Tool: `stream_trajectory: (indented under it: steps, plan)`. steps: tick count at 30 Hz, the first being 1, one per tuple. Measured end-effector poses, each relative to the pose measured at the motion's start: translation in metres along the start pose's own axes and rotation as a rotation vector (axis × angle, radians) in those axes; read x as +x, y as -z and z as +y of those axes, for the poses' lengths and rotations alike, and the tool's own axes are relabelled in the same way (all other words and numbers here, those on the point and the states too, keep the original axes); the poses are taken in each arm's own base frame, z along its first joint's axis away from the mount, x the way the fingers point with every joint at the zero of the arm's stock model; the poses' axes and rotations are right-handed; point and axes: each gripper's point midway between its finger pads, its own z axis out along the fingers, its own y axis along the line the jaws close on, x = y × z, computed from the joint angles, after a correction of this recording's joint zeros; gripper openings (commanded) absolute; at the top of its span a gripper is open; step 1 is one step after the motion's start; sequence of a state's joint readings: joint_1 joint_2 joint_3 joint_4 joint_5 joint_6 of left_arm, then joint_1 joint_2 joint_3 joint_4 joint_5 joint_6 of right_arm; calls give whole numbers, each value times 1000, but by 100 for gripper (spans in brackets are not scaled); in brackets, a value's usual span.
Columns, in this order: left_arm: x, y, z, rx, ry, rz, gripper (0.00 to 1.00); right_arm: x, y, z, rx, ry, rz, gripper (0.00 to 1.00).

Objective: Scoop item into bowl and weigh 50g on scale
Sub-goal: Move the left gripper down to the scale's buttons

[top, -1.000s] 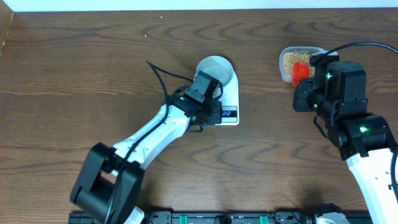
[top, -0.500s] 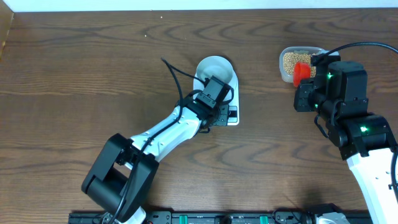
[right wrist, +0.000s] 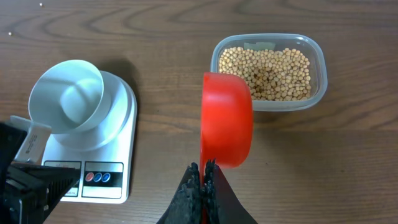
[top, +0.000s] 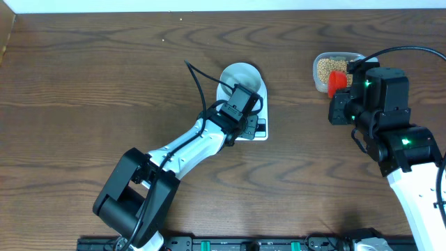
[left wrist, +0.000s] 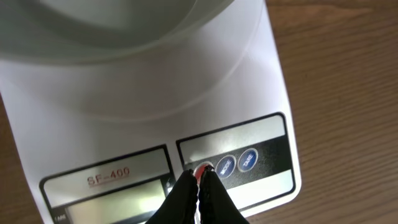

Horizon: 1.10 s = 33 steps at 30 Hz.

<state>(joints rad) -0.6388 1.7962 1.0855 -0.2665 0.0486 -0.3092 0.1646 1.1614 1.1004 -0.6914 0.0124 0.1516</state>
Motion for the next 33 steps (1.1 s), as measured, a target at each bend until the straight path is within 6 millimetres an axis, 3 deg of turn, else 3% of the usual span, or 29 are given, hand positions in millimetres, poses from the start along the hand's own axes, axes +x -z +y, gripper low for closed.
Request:
stream_trajectory:
  steps: [9,17,33]
  plan:
    - [-6,-1,-2,7,-15,-26,8,0,0,0,0,0,0,1]
    - [5,-16,2,-9,-22,17,8,1,0,3,-16,0,4,1]
    - [6,-16,3,-10,-22,19,7,2,0,3,-19,0,10,1]
